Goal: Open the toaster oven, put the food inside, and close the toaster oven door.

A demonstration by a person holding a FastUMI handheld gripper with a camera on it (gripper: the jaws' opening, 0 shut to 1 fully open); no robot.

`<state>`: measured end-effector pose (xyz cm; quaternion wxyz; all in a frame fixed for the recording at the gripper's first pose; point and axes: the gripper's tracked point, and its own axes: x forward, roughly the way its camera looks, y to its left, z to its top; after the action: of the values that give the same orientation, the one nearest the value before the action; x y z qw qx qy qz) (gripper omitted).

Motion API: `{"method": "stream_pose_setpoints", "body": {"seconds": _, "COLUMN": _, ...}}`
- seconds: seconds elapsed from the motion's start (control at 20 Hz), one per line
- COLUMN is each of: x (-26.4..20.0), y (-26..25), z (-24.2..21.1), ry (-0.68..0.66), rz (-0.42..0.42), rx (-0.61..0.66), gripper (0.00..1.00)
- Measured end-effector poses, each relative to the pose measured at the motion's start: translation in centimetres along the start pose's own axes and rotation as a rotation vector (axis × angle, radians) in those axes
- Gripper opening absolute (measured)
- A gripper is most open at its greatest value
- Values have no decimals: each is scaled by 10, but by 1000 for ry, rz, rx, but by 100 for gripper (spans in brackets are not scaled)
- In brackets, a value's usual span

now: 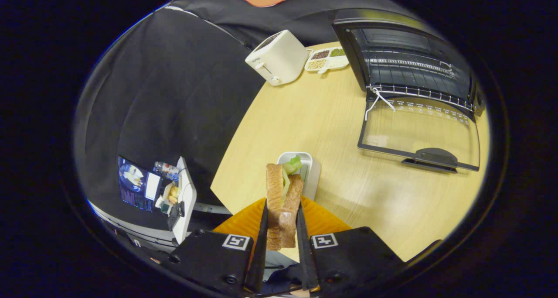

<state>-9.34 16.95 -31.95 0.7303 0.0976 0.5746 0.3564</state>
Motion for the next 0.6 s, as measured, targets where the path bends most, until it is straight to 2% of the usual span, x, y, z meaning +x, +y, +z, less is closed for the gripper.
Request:
{"method": "stream_pose_setpoints", "body": {"seconds": 0.3, "x": -38, "y": 8, "z": 25, "ry": -144, "rz": 161, "rx": 82, "gripper": 36}}
{"method": "stream_pose_setpoints", "body": {"seconds": 0.6, "x": -82, "y": -44, "z": 87, "ry": -429, "rz": 317, "rx": 295, "gripper": 36}}
